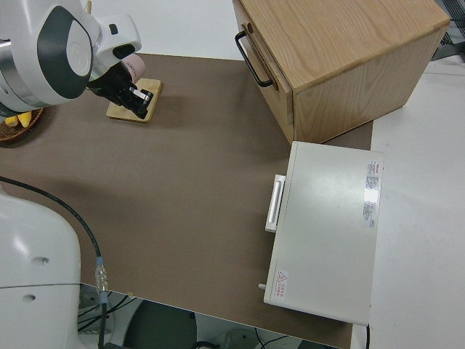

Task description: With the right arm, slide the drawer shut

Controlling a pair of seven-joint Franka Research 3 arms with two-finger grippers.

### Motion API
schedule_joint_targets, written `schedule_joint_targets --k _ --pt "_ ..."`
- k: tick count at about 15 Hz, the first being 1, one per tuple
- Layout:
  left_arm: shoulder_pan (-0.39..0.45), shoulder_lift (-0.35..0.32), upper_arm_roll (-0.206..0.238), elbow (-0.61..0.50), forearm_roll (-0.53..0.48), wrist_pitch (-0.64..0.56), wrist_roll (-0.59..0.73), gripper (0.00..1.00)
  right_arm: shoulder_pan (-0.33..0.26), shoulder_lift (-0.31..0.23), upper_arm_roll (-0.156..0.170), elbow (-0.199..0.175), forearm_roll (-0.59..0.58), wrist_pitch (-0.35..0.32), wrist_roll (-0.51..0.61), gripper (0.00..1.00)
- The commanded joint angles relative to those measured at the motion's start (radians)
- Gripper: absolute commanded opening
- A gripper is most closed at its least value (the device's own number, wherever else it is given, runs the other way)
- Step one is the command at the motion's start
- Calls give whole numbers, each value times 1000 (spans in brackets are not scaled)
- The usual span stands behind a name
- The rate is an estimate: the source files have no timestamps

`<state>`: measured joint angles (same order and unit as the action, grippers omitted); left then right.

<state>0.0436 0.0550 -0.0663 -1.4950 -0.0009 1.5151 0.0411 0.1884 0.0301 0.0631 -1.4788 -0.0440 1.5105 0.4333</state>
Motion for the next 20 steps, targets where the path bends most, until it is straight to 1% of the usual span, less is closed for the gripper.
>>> schedule_joint_targets --k 1,3,4,5,7,10,11,12,13,16,18,20 --pt "-7 -4 0 10 18 -18 -10 993 -101 -74 3 -48 79 -36 -247 0" --pt "-7 -4 0 10 18 -18 -10 993 -151 -75 -5 -44 93 -49 -400 0" --pt "-7 -4 0 9 18 -18 -10 993 -171 -73 -6 -44 93 -49 -448 0" --pt "-7 -4 0 9 18 -18 -10 993 -187 -71 -6 -44 93 -49 -473 0" --pt "-7 -4 0 10 18 -18 -10 993 -195 -61 -6 -37 76 -47 -470 145" --pt "-7 -4 0 10 18 -18 -10 993 -196 -55 -6 -35 53 -38 -458 438" --pt "-7 -3 0 10 18 -18 -10 993 -195 -52 -6 -29 43 -38 -449 553" --pt "-7 -4 0 10 18 -18 -10 993 -196 -36 -6 -11 39 -41 -439 884" --pt "-7 -4 0 9 18 -18 -10 993 -196 -23 -6 9 39 -45 -435 984" --pt "-7 -4 0 9 18 -18 -10 993 -201 -16 -6 17 41 -44 -430 987" --pt "-7 -4 0 10 18 -18 -10 993 -202 -3 -6 23 36 -39 -432 987" --pt "-7 -4 0 10 18 -18 -10 993 -199 19 -6 54 27 -39 -435 987"
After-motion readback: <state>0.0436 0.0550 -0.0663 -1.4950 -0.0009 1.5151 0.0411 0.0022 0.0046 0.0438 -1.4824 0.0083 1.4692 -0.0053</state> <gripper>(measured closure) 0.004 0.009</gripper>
